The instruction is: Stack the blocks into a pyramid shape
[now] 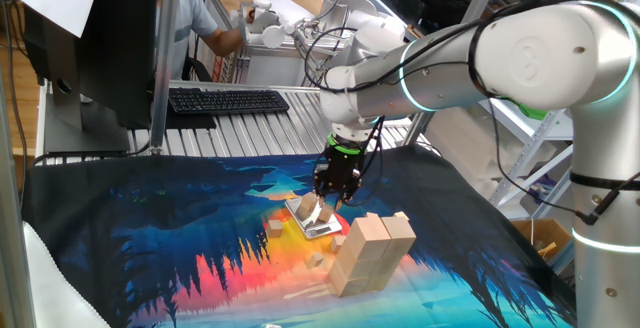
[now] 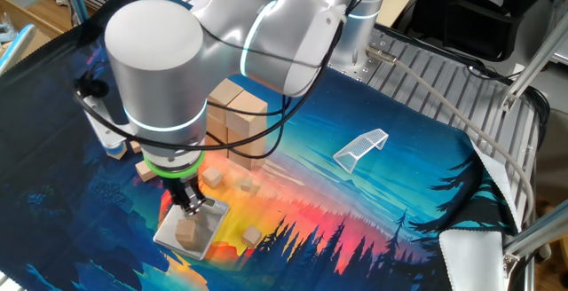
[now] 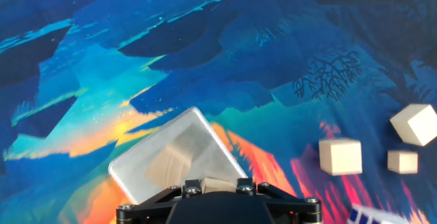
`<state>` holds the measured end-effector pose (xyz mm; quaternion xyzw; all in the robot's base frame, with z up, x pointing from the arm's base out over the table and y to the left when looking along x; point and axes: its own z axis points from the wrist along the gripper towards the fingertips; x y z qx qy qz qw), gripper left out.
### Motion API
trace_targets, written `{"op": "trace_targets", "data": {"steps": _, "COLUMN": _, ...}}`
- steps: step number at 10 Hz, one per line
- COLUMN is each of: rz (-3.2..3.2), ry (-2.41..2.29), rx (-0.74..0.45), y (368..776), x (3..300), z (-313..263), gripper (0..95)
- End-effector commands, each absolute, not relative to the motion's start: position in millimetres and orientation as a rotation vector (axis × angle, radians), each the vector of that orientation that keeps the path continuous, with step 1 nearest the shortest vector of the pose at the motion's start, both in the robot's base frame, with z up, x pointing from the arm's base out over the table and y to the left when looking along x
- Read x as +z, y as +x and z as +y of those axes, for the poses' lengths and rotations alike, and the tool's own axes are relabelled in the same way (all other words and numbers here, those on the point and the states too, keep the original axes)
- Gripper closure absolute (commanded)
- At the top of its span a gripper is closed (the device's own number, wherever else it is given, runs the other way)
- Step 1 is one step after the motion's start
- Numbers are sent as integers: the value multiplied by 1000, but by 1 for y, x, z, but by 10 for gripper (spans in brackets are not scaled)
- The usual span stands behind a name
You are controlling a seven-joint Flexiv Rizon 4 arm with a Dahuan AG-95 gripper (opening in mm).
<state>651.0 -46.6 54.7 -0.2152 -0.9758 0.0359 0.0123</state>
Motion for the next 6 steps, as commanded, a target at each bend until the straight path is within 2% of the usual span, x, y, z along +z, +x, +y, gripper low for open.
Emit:
{"op": "trace_targets", "data": {"steps": 1, "rz": -3042, "ry": -669, "rx": 116, "y": 638, "x": 62, "z": -39, "gripper": 950}}
{"op": "trace_targets", "data": {"steps": 6, "rz": -3057, "ry": -522, "rx": 132, "y": 600, "x": 54, "z": -31, "gripper": 950}}
